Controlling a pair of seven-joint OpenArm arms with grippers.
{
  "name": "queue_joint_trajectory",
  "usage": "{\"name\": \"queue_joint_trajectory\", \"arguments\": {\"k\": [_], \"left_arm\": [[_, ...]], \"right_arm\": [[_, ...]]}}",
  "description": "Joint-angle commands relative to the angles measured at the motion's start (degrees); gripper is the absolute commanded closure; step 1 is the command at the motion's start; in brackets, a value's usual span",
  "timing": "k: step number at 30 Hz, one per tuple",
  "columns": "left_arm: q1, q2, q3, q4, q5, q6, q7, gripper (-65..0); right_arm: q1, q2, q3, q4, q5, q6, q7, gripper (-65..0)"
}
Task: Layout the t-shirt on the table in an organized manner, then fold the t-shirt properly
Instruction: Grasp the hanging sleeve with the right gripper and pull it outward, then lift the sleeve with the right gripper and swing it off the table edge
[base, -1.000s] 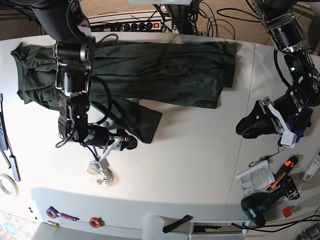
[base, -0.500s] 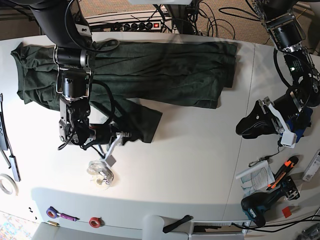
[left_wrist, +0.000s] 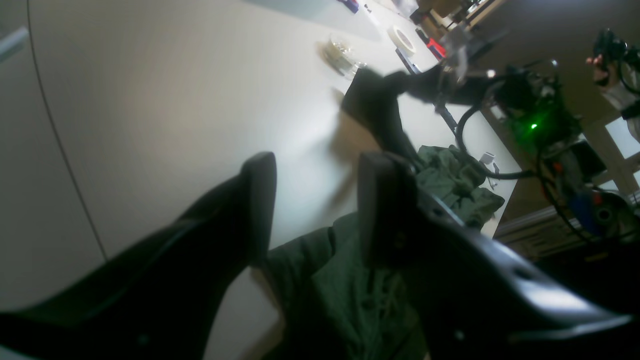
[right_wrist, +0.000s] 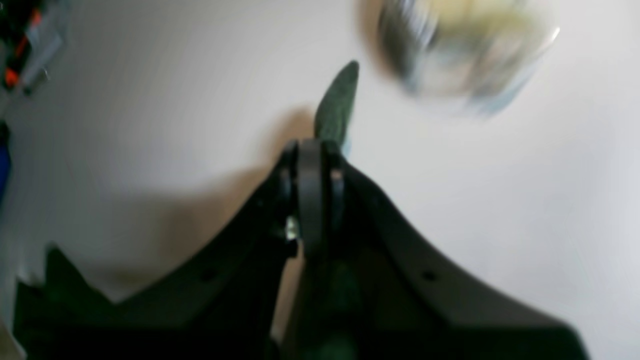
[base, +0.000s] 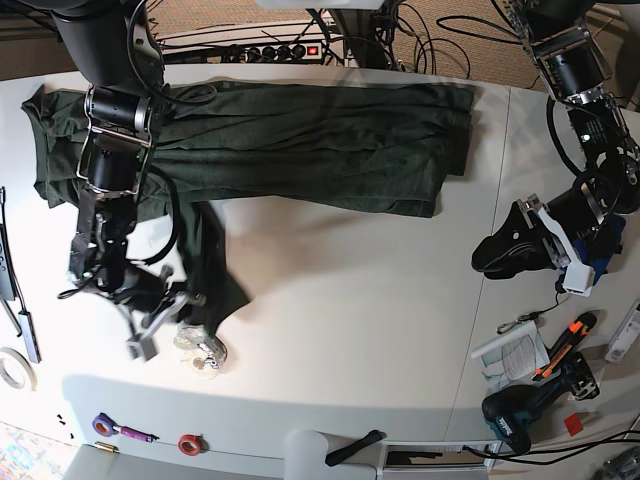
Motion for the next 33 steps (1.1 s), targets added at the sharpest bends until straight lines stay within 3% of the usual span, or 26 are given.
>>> {"name": "queue_joint_trajectory", "arguments": {"k": [1,8,15,26,31,33], "left_arm": [[-1.11,-0.74,-0.11,0.87,-2.71,-0.08,-1.31,-27.9],[-1.11,1.99,-0.11,0.87,-3.34,-0.08,-1.25,-27.9],[-1.11,5.16,0.31,0.87,-3.34,-0.08,-1.25,-27.9],[-1.14,5.57,12.35,0.87,-3.28,-0.08,-1.29,-27.9],[-1.73,5.60,15.10,0.87,-1.14,-0.08,-1.84,-27.9],[-1.73,5.55,15.10,0.87,-0.72,-0.08,-2.80,-27.9]], "right_arm": [[1.90,1.66,1.60,2.36,1.07,0.35,1.86,0.0],[4.37,5.68,6.99,5.53,1.09,0.33,1.86,0.0],[8.63,12.74,7.08,5.55,1.27,0.33,0.33,0.0],[16.72,25.03,7.08,5.57,1.95,-0.11,-1.18,0.0],[16.72,28.85,7.08,5.57,4.09,-0.13,-1.31,0.0],[16.70,30.45,7.10,5.57,7.80,-0.11,-3.17,0.0]]}}
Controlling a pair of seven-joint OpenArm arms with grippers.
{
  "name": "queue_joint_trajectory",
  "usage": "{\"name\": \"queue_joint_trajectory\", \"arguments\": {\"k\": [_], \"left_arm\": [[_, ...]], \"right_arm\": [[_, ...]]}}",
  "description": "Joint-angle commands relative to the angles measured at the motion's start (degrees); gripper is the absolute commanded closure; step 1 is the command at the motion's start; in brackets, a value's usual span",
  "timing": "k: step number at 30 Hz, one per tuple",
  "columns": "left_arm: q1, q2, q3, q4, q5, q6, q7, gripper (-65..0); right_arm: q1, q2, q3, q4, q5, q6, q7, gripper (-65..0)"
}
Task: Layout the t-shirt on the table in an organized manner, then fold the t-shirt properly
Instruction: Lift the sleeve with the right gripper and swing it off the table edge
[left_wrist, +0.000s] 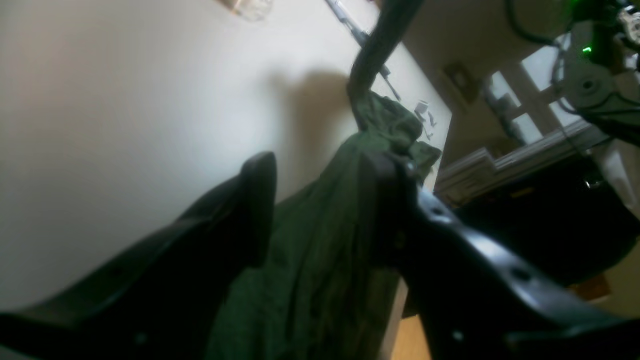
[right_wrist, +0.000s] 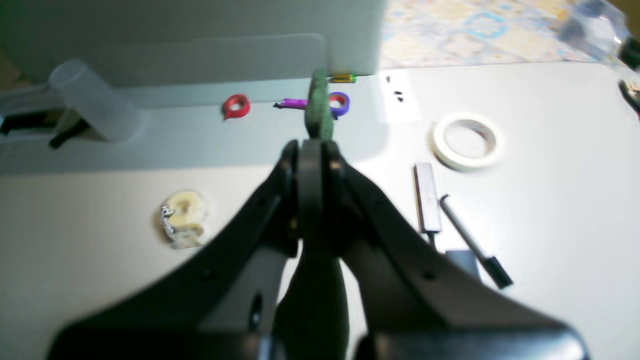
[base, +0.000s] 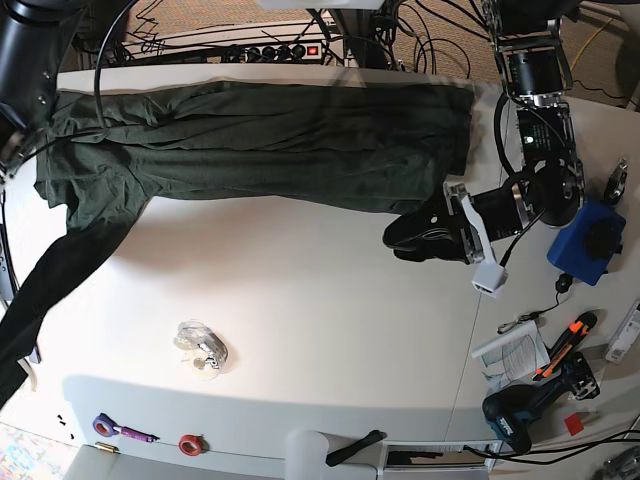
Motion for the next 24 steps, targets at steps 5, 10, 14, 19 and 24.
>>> {"name": "queue_joint_trajectory", "arguments": {"k": [5,10,14,19,24], "left_arm": [[-1.42,-0.42,-1.86,0.90,-1.44,-0.06,-2.32,-27.9],[-3.26,-0.42,-7.72,1.01,-2.08,-0.06,-1.53,-27.4],[-5.75,-0.42,-7.72,1.70,-2.21,-0.06,0.09,-24.4],[-7.78,-0.44,-4.90,4.17,-2.47,-0.06,1.01,-24.4],[-7.96,-0.42,2.89,12.11,-6.37,-0.06,5.33,-24.4]], "right_arm": [[1.90,5.14,0.17,1.22,17.46,4.33,-9.35,0.0],[1.53,8.22,0.15,2.32,34.21,4.43,-18.88,0.0],[-1.46,11.15,0.15,4.07,42.23,4.43,-18.88,0.0],[-8.13,13.99,0.15,8.28,44.79,4.43,-18.88,0.0],[-13.77,14.21,0.17,12.59,44.79,4.43,-18.88,0.0]]}}
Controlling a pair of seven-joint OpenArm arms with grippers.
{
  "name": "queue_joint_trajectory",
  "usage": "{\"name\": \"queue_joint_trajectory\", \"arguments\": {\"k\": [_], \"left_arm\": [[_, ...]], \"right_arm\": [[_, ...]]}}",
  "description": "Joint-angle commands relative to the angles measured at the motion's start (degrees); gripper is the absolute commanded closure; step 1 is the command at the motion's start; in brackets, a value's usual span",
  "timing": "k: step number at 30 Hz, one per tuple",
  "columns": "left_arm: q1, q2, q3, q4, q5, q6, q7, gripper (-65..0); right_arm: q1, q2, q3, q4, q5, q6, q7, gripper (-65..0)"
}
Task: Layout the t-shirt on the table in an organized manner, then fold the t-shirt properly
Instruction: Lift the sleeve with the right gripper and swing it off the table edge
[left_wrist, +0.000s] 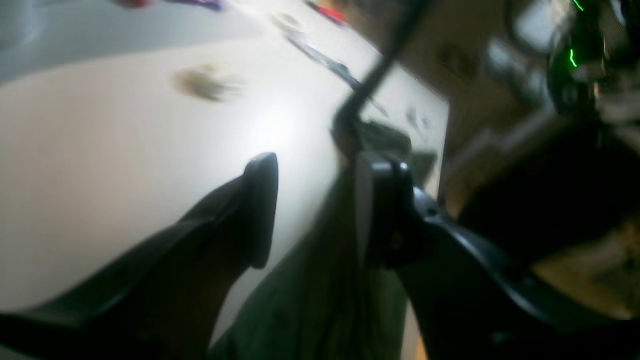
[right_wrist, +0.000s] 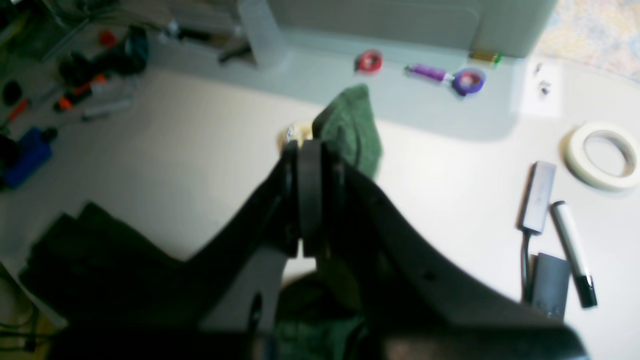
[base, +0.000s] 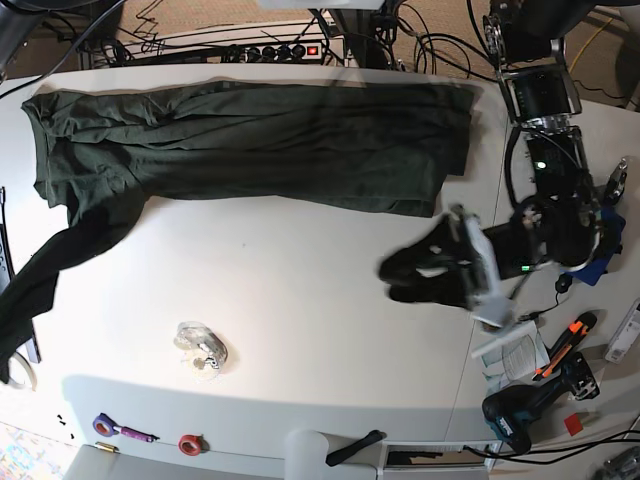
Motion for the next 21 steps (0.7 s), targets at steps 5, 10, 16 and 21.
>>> {"name": "queue_joint_trajectory", "arguments": {"k": [5,10,16,21], "left_arm": [[-1.38,-0.17,6.56,7.23,1.62,-0.03,-0.95,-24.4],[-1.38,-0.17,7.26,7.37,7.69,-0.03,-5.46,-24.4],[-1.38,-0.17,7.26,7.37,14.32,-0.03,-9.01,-24.4],[-1.38,-0.17,7.26,7.37,16.17,-0.03,-9.05,-24.4]], "right_arm": [[-2.34,1.95,0.50,5.05,1.45,0.06,1.71,0.0],[-6.25,1.90,0.50,11.76,1.45,0.06,1.71,0.0],[-12.74,1.90,0.50,21.84,1.45,0.06,1.71,0.0],[-15.43,0.72,0.50,25.16,1.45,0.06,1.71,0.0]]}}
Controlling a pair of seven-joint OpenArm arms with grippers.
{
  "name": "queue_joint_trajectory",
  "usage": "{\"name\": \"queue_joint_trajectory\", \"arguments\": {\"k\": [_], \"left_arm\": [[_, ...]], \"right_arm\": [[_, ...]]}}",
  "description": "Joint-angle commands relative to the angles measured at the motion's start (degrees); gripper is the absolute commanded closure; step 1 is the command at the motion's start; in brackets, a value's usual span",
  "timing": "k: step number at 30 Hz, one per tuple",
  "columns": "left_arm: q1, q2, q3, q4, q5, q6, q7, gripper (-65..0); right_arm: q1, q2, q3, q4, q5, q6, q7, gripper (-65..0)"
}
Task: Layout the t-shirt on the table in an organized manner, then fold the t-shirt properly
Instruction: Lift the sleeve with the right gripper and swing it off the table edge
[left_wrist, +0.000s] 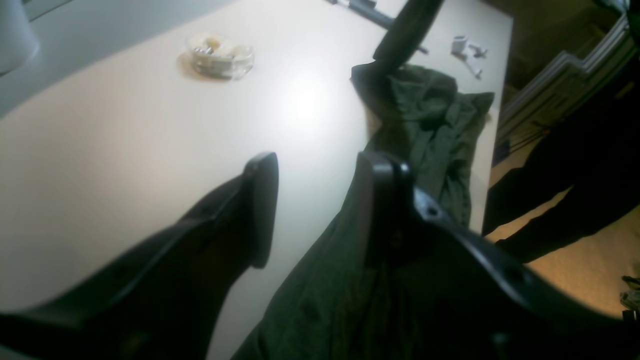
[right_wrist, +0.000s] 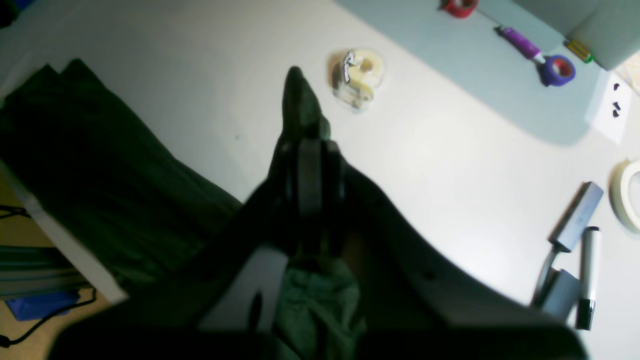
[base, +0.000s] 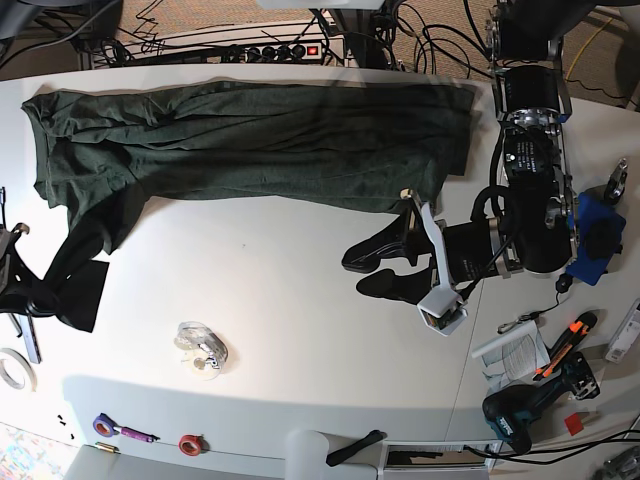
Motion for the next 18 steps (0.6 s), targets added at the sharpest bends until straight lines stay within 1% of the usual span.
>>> {"name": "queue_joint_trajectory", "arguments": {"k": [1,3,5,7,10,12,18], "left_arm": [[-1.29,-0.24,-0.22,0.87,-1.31,-0.06,-1.55,-24.4],[-1.29,-0.24,-0.22,0.87,-1.29,-0.06,-1.55,-24.4],[-1.29,-0.09,-0.22,0.87,-1.25,-0.06,-1.81,-24.4],[-1.29,0.09,-0.22,0.87,0.44,-0.06,-3.39,-24.4],[-1.29,0.28,-0.22,0.87,5.33,-0.06,-6.03,-24.4],[-1.27,0.37,-0.22,0.87,7.32,-0.06,-6.91,-24.4],[-1.27,0.35,-0.22,0.85,10.21,-0.06,-9.09,-24.4]], "right_arm": [[1.16,1.51,0.66,1.20,1.06,0.01,1.58,0.0],[1.22,0.83,0.66,2.10,1.06,0.01,1.58,0.0],[1.20,-0.76,0.66,3.17,1.06,0.01,1.58,0.0],[1.16,-3.50,0.66,4.17,1.06,0.01,1.58,0.0],[1.09,-8.28,0.66,4.96,1.06,0.01,1.58,0.0],[0.35,-11.28,0.66,4.96,1.06,0.01,1.58,0.0],[-7.61,-19.08,0.66,7.37,1.06,0.01,1.58,0.0]]}}
